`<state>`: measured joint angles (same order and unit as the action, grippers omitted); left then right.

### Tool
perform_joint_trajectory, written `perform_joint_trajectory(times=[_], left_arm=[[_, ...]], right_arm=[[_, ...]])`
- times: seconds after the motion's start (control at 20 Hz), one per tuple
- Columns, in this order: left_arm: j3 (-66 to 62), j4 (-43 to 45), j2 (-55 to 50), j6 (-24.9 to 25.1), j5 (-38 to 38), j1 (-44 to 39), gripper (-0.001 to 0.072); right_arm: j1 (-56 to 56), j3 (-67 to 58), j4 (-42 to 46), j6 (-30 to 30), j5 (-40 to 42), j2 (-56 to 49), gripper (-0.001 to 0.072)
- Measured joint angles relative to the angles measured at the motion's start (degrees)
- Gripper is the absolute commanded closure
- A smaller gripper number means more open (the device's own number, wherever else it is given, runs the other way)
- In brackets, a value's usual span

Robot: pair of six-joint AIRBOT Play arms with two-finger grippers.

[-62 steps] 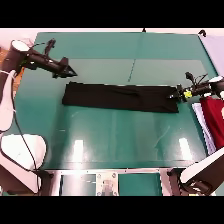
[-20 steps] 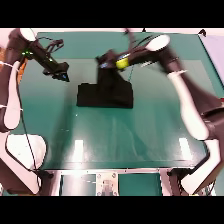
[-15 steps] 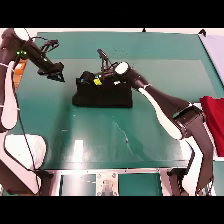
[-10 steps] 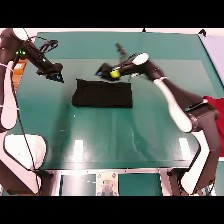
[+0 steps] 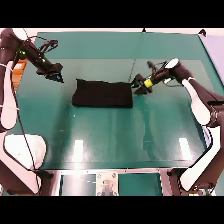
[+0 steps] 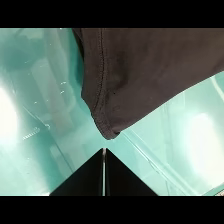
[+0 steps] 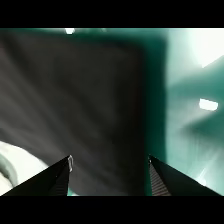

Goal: Fold the shirts.

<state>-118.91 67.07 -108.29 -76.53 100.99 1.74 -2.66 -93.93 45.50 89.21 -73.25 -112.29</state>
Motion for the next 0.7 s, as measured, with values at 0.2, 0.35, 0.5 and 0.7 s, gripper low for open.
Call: perform_joint_trajectory(times=[0.2, 0.35, 0.5, 0.7], left_arm=[[0.00, 0.00, 0.00, 0.07, -0.11, 0.00, 0.0679], [0.00, 0.00, 0.00, 0.07, -0.28, 0.00, 0.0680], [0.00, 0.00, 0.00, 0.07, -0.35, 0.00, 0.0679], [0.00, 0.00, 0.00, 0.09, -0.28, 0.00, 0.0680]], right_arm=[[-4.48, 4.22, -3.28, -1.95, 7.54, 0.13, 0.0703], [-5.84, 2.80, -7.45, -3.91, 9.68, 0.37, 0.0699], [-4.02, -2.45, -10.05, -4.70, 8.39, 3.21, 0.0699], [4.70, -10.56, -11.04, -2.69, 4.31, 10.86, 0.0699]])
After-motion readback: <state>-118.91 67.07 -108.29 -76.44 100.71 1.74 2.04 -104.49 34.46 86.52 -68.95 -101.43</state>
